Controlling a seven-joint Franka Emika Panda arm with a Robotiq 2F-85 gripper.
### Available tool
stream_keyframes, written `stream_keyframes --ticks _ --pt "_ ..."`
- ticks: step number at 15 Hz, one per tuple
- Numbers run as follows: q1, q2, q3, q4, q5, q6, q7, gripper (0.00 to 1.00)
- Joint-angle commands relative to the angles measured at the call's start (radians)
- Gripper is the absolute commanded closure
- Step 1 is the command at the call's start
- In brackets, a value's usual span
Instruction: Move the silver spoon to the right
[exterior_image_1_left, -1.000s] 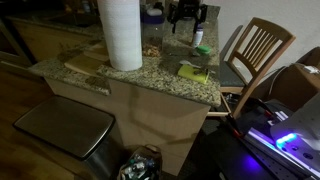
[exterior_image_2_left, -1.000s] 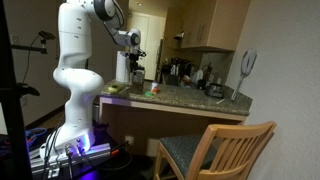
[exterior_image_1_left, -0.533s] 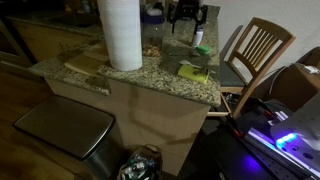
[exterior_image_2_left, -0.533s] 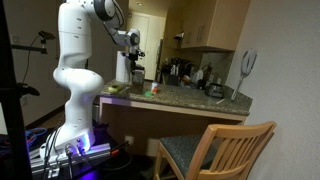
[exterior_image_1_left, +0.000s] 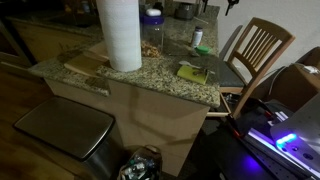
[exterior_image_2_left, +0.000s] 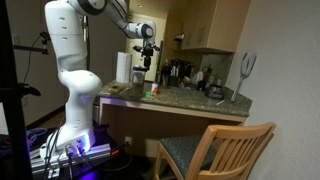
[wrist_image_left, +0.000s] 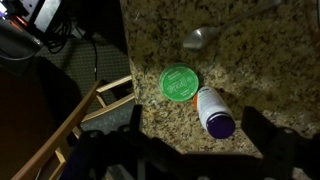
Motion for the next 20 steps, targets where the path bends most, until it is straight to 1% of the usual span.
stream_keyframes --ticks 1,2,4,6,8,9,11,12,14,16,18,20 --pt "-0.016 0.002 0.023 0.002 0.004 -0.001 -0.002 0.0" --pt "-0.009 0.009 0.034 0.002 0.003 0.0 0.006 0.0" --pt "-0.013 0.07 0.047 0.037 0.04 -0.028 0.135 0.0" --pt "-0.008 0.11 0.053 0.005 0.069 0.018 0.251 0.0" --pt "0.002 0.16 0.064 -0.002 0.056 0.047 0.399 0.0" --pt "0.011 0.193 0.067 -0.008 0.073 0.059 0.458 0.0" --pt "0.03 0.246 0.071 -0.008 0.072 0.078 0.561 0.0" --pt "0.03 0.205 0.059 -0.003 0.056 0.046 0.493 0.0" --pt "0.044 0.249 0.06 -0.003 0.056 0.064 0.548 0.0" --pt "0.046 0.259 0.06 -0.003 0.057 0.067 0.559 0.0" --pt "0.049 0.289 0.06 -0.008 0.034 0.116 0.623 0.0" --pt "0.055 0.324 0.059 -0.034 0.028 0.213 0.697 0.0"
